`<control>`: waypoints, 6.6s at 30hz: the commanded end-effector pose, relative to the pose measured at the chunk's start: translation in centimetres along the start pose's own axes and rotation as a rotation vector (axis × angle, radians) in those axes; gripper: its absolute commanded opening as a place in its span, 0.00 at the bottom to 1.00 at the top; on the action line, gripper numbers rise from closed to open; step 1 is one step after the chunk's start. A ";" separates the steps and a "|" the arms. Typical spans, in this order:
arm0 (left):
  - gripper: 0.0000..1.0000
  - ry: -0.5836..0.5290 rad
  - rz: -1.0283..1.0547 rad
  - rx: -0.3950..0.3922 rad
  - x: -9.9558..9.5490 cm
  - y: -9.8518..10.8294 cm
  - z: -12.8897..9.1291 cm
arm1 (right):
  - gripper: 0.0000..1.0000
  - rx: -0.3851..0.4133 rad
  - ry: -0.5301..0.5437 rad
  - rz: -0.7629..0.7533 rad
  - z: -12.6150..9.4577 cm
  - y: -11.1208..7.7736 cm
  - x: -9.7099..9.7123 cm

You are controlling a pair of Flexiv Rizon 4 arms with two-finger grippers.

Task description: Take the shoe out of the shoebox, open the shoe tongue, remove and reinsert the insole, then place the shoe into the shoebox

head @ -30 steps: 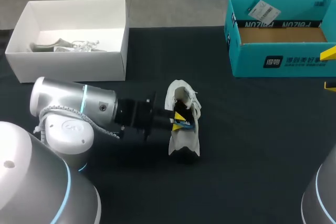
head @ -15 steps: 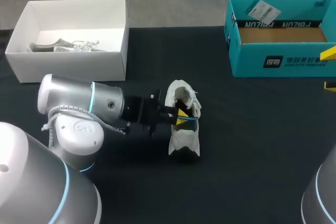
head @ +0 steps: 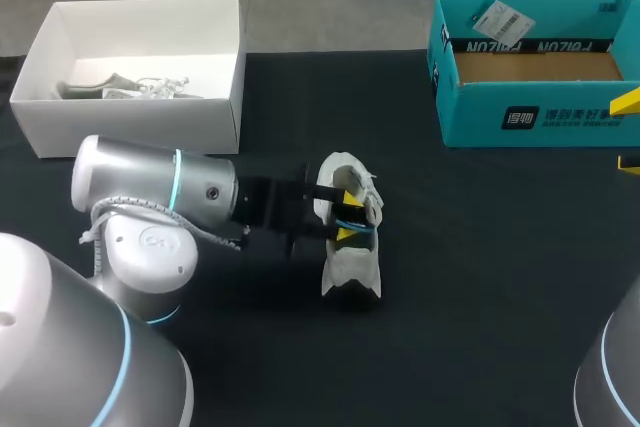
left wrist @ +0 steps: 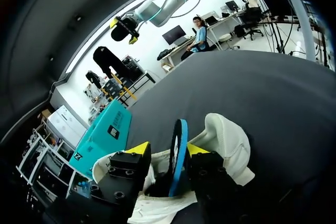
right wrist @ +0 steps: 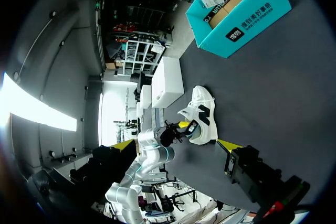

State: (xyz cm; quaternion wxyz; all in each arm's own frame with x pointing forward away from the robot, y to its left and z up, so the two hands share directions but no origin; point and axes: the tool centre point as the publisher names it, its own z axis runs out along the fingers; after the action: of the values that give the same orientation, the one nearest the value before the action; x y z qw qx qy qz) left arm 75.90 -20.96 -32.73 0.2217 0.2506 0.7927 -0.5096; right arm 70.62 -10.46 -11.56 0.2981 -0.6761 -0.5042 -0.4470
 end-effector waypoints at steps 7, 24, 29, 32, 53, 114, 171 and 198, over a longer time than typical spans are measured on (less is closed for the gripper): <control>0.31 0.020 0.001 -0.003 1.1 -0.6 -1.8 | 1.00 -0.003 -0.003 0.001 0.0 -0.2 0.0; 0.00 0.082 -0.038 -0.038 2.5 0.2 0.2 | 1.00 -0.003 -0.003 0.001 0.0 -0.2 0.0; 0.71 0.065 -0.042 -0.038 1.6 -0.6 -1.1 | 1.00 -0.003 -0.003 0.001 0.0 -0.2 0.0; 1.00 0.057 -0.035 -0.041 1.0 -1.1 -1.8 | 1.00 -0.003 -0.003 0.001 0.0 -0.2 0.0; 0.00 0.365 0.165 -0.112 -1.8 -5.2 -4.3 | 1.00 -0.003 -0.003 0.001 0.0 -0.2 0.0; 0.00 0.974 0.731 -0.034 -2.7 -1.9 -2.2 | 1.00 -0.003 -0.003 0.001 0.0 -0.2 0.0; 0.00 1.067 0.675 0.032 3.5 0.5 -0.1 | 1.00 -0.003 -0.003 0.001 0.0 -0.2 0.0; 0.00 1.034 0.848 -0.173 3.2 1.9 1.4 | 1.00 -0.003 -0.003 0.001 0.0 -0.2 0.0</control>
State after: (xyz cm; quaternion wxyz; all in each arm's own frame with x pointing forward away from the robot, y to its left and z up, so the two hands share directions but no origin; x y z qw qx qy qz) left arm 75.06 -21.90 -38.04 -0.0017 0.7349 0.6637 -0.1391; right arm 70.61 -10.46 -11.56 0.2981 -0.6762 -0.5042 -0.4470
